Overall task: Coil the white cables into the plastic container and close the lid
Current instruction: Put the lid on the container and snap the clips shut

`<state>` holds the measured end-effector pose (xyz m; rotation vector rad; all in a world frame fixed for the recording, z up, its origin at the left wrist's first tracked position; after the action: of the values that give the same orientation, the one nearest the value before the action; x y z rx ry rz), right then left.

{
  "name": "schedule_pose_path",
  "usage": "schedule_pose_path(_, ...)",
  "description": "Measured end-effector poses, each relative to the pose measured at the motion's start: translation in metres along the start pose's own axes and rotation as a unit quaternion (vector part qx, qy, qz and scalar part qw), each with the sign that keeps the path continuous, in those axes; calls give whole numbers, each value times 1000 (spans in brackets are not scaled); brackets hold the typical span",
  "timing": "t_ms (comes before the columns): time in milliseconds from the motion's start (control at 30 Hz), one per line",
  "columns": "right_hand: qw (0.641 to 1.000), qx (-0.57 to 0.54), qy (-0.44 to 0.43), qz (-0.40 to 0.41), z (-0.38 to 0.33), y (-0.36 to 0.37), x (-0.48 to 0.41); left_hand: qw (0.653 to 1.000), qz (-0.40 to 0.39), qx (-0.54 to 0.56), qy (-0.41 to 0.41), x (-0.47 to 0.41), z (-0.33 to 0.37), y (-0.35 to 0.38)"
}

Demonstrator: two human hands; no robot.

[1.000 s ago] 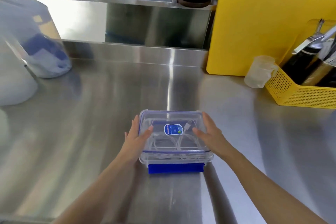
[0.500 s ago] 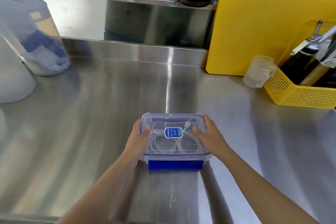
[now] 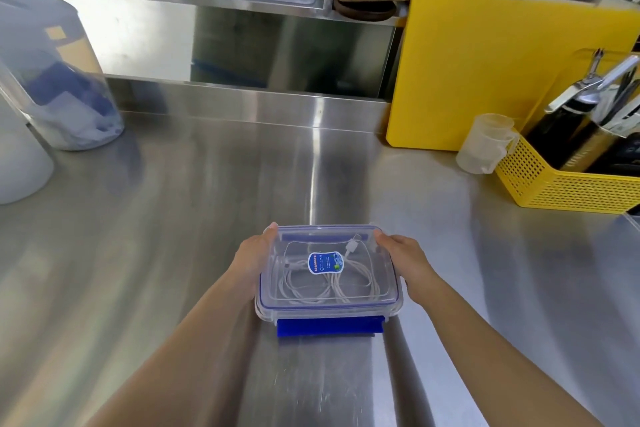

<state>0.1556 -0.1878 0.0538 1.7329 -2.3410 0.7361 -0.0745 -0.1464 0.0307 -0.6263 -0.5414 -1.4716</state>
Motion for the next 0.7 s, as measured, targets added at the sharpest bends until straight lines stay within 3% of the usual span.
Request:
schedule_pose_path(167, 997, -80, 12, -4, 2, -2, -5, 999, -31, 3, -19, -1, 4, 1)
schedule_pose_path(433, 991, -103, 14, -79, 1, -11, -14, 999, -41, 23, -26, -11, 7, 0)
schedule_pose_path(700, 983, -106, 79, -129, 1, -8, -34, 988, -124, 83, -48, -11, 11, -5)
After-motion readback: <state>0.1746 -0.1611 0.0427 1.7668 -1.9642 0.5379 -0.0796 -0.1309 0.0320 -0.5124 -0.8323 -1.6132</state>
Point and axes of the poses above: each hand's wrist, its own x-axis away from the middle knuckle, its own y-axis out of the palm, z = x × y, the point moved 1 cm from there along -x, towards the middle knuckle, and after that the axes turned 4 degrees about -y, right-handed, at the moved point
